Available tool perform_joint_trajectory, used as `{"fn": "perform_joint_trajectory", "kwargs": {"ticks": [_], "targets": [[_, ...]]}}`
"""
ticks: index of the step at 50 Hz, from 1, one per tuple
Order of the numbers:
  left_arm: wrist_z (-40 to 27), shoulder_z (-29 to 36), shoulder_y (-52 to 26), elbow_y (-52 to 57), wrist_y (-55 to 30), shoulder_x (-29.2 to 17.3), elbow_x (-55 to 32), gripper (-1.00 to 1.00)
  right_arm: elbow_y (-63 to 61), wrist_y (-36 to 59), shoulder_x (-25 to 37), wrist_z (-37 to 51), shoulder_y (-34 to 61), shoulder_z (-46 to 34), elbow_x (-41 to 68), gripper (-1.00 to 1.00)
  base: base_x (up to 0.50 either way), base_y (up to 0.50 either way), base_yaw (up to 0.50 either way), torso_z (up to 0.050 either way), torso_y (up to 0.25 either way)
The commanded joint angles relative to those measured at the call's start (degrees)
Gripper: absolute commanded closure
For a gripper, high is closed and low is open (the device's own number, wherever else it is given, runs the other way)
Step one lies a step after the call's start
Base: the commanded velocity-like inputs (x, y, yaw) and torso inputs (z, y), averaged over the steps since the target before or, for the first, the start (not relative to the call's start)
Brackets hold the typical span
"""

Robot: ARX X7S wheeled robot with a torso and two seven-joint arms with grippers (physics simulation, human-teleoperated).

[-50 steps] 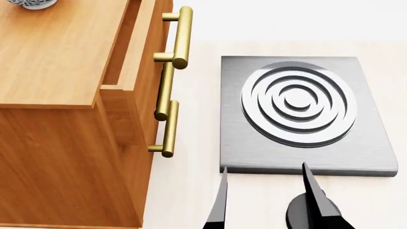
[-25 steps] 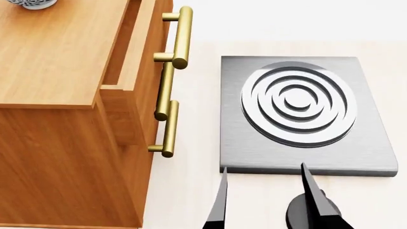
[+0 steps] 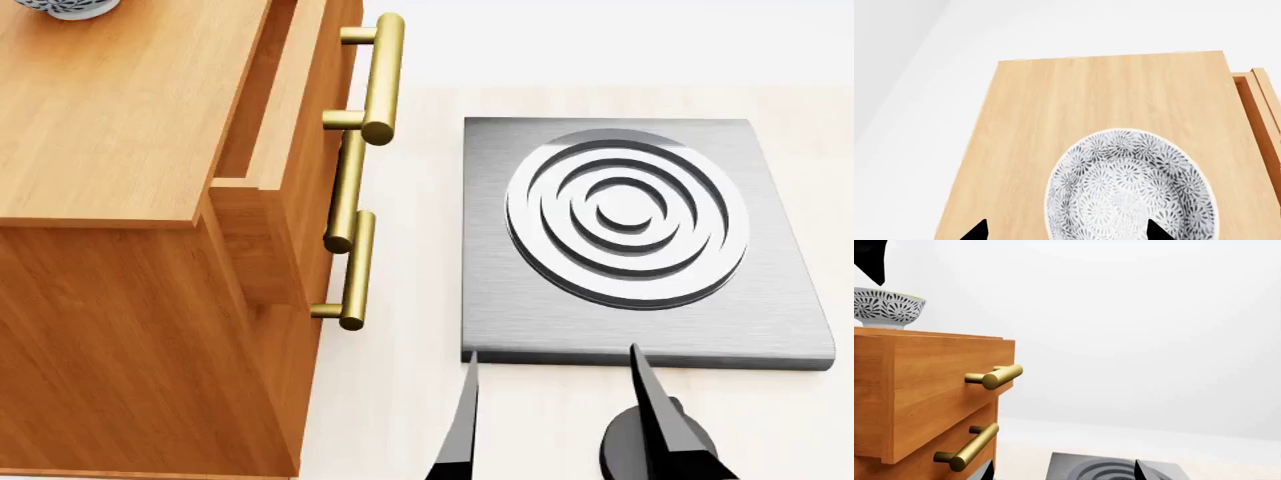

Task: Pick the akita bowl on the wooden cabinet and place it on the plate.

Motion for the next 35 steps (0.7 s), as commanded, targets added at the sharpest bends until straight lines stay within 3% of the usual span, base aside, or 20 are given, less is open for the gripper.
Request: {"fn": "perform_joint_trajectory", "kwargs": {"ticks": [1,35], "targets": [[0.0,-0.7,2.0,0.0,0.9,-0.4,0.2,-1.00,1.0,-0.2,0.0,0.1,0.2,-0.3,-0.1,-1.00,0.00,0.00,0.00,0.000,0.000],[0.2,-2.4,8.4,0.0,4.2,-1.5,0.3,-1.00,2.8,-0.2,0.0,0.3,1.0,-0.7,0.1,-1.00,0.00,0.00,0.00,0.000,-0.001]]}}
